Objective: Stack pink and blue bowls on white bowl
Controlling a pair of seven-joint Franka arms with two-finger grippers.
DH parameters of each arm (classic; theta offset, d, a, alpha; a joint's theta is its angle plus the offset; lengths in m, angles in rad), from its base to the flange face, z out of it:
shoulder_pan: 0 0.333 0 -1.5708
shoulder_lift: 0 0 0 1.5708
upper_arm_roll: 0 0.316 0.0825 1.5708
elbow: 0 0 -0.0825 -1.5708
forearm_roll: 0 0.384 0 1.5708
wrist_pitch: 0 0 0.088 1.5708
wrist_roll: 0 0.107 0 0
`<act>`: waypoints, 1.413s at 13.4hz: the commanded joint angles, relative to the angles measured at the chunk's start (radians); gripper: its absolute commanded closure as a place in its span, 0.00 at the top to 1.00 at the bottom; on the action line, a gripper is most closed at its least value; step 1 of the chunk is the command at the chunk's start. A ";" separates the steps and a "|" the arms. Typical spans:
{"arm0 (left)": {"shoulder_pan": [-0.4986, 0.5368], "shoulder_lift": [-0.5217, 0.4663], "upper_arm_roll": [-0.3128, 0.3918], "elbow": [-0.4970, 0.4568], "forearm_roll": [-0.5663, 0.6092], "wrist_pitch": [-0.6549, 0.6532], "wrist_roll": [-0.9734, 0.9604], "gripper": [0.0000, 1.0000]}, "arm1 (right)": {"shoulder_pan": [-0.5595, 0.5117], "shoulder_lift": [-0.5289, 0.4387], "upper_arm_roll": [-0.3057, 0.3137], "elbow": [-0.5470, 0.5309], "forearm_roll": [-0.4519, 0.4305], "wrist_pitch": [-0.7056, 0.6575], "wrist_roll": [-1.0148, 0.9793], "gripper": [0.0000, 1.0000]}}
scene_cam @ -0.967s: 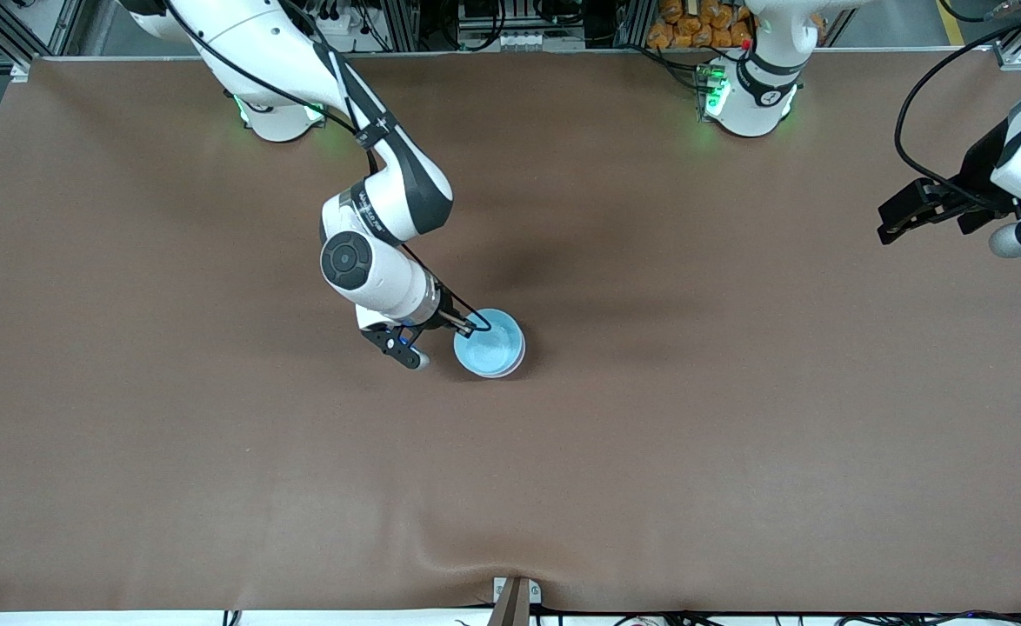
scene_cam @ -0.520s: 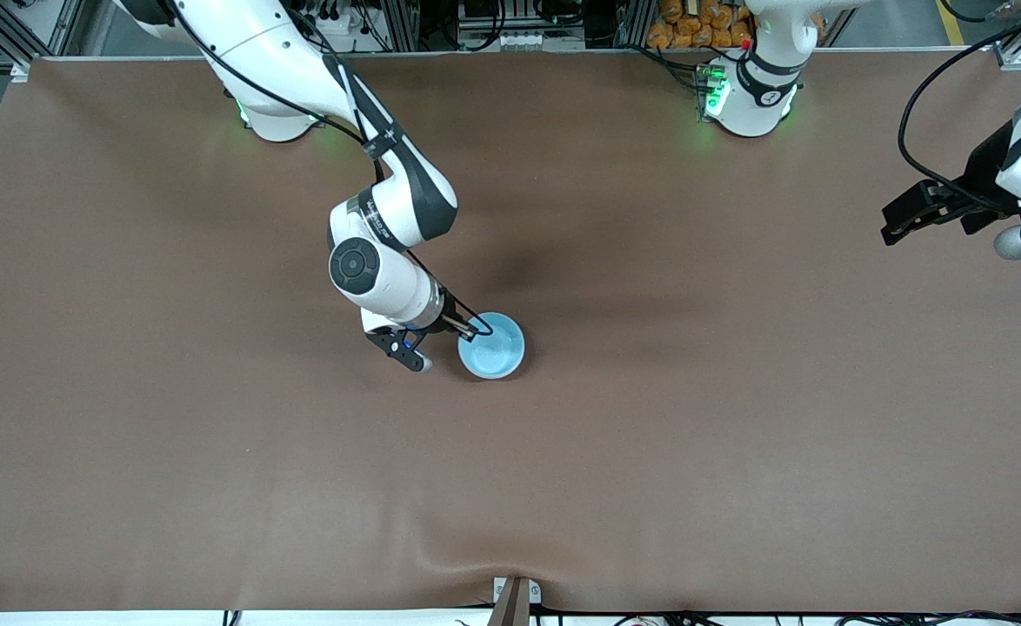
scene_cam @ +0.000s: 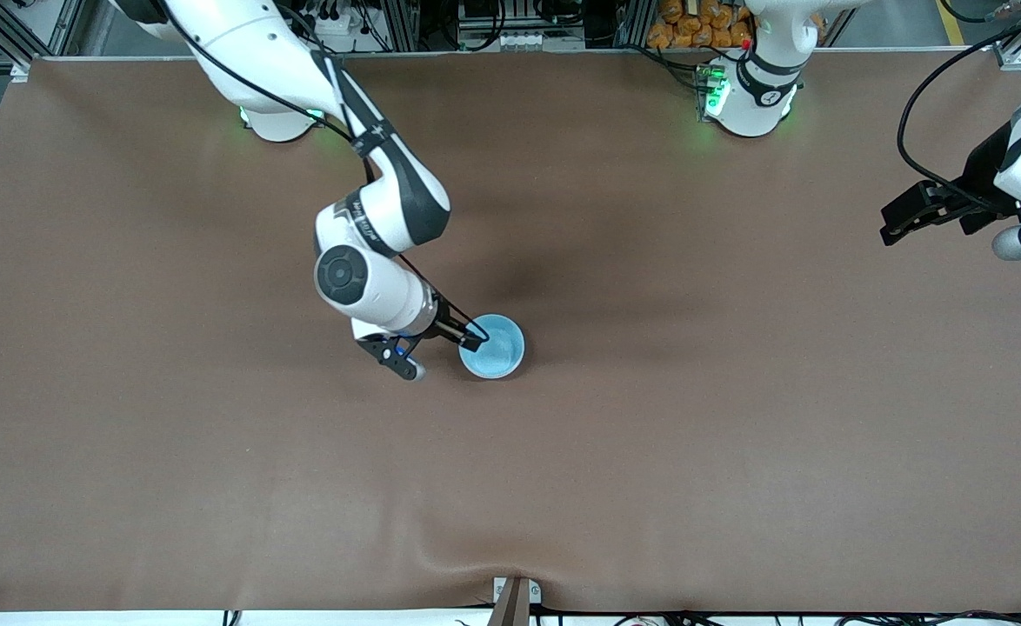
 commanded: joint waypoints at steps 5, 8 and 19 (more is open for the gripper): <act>0.013 -0.025 -0.008 -0.016 -0.018 -0.006 0.024 1.00 | -0.287 -0.004 0.022 0.284 -0.071 -0.410 -0.375 1.00; 0.011 -0.028 -0.013 -0.014 -0.018 -0.012 0.022 1.00 | -0.354 -0.015 0.013 0.323 -0.130 -0.541 -0.636 1.00; 0.013 -0.039 -0.013 -0.033 -0.020 -0.013 0.022 1.00 | -0.486 -0.473 0.082 0.200 -0.359 -0.756 -0.699 1.00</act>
